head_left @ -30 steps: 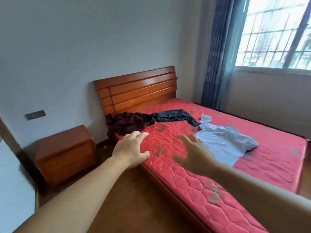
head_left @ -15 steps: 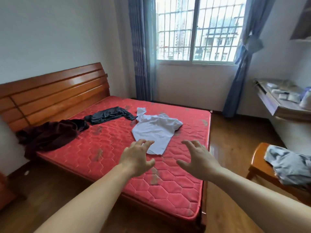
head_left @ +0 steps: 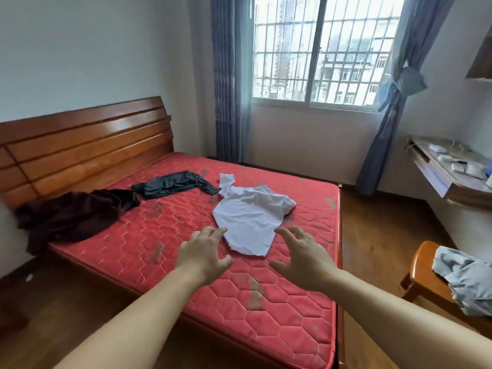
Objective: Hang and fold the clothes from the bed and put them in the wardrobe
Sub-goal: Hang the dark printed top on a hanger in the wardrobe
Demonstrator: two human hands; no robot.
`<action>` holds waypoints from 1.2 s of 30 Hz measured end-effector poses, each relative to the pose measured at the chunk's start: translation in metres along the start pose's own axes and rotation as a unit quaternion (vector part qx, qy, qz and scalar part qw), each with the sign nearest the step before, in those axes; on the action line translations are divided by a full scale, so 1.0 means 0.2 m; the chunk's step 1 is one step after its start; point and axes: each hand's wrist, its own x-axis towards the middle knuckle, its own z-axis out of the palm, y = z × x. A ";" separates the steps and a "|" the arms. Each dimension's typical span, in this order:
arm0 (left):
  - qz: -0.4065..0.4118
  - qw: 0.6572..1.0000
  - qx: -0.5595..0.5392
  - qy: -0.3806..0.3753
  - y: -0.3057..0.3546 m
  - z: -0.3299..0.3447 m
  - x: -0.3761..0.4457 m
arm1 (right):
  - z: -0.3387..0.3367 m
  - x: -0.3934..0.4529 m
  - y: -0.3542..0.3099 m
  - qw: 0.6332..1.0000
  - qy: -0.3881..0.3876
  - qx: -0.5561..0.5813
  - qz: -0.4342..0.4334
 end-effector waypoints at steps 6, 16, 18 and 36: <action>-0.085 0.996 0.022 -0.002 -0.54 -0.08 0.05 | 0.19 0.42 -0.45 0.997 -0.020 0.018 -0.075; -0.193 0.980 0.050 0.019 -1.27 -0.22 0.49 | 0.52 1.36 -0.92 0.983 -0.051 0.052 -0.167; -0.218 0.974 0.059 0.018 -1.42 -0.26 0.60 | 0.57 1.58 -1.03 0.980 -0.059 0.061 -0.182; -0.287 0.958 0.026 0.013 -3.23 -0.44 1.34 | 1.27 3.07 -2.34 0.976 -0.131 0.016 -0.172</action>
